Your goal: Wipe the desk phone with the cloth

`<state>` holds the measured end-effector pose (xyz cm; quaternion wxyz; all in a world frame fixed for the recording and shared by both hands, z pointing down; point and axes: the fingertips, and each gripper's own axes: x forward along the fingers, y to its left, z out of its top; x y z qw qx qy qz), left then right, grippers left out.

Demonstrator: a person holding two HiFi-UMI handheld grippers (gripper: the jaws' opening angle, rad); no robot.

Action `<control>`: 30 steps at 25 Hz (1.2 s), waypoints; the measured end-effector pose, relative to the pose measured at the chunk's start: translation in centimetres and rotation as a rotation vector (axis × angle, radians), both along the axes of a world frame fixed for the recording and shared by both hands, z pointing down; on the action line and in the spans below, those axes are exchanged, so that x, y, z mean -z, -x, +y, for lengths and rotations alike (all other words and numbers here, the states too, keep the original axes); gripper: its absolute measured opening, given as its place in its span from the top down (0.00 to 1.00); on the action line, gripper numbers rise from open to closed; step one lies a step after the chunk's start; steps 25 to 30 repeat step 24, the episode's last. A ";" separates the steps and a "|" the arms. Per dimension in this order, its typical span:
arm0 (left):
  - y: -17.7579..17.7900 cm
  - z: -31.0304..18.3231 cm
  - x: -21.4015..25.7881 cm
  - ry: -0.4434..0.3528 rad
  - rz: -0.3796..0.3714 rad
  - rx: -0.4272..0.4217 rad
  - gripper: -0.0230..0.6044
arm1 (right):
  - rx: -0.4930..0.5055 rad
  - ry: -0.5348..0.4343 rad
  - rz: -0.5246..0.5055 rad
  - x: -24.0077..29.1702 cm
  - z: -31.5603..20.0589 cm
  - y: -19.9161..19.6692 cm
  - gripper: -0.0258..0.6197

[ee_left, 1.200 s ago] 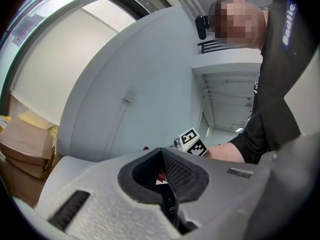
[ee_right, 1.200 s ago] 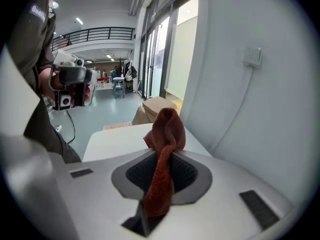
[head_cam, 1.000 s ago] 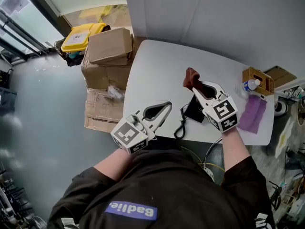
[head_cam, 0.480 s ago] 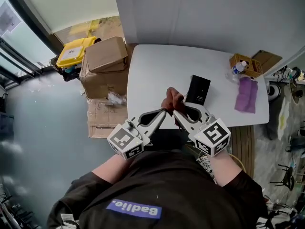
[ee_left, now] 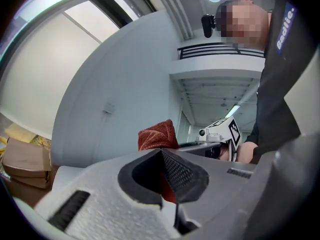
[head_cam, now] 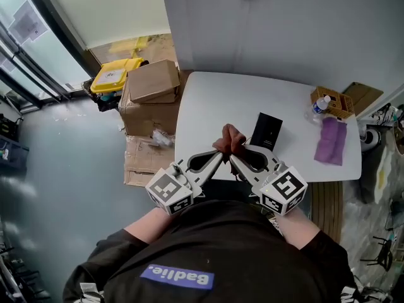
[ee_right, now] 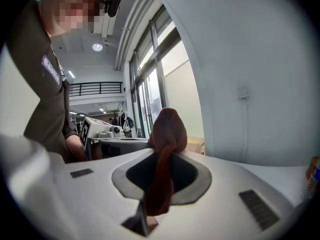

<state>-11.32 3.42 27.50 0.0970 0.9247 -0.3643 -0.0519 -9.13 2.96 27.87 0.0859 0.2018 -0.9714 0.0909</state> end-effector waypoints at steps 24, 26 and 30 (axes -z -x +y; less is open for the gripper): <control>-1.2 -0.6 -0.3 0.015 -0.008 0.020 0.96 | 0.030 0.026 0.016 -0.7 -1.6 -1.1 0.85; -1.2 -0.6 -0.3 0.015 -0.008 0.020 0.96 | 0.030 0.026 0.016 -0.7 -1.6 -1.1 0.85; -1.2 -0.6 -0.3 0.015 -0.008 0.020 0.96 | 0.030 0.026 0.016 -0.7 -1.6 -1.1 0.85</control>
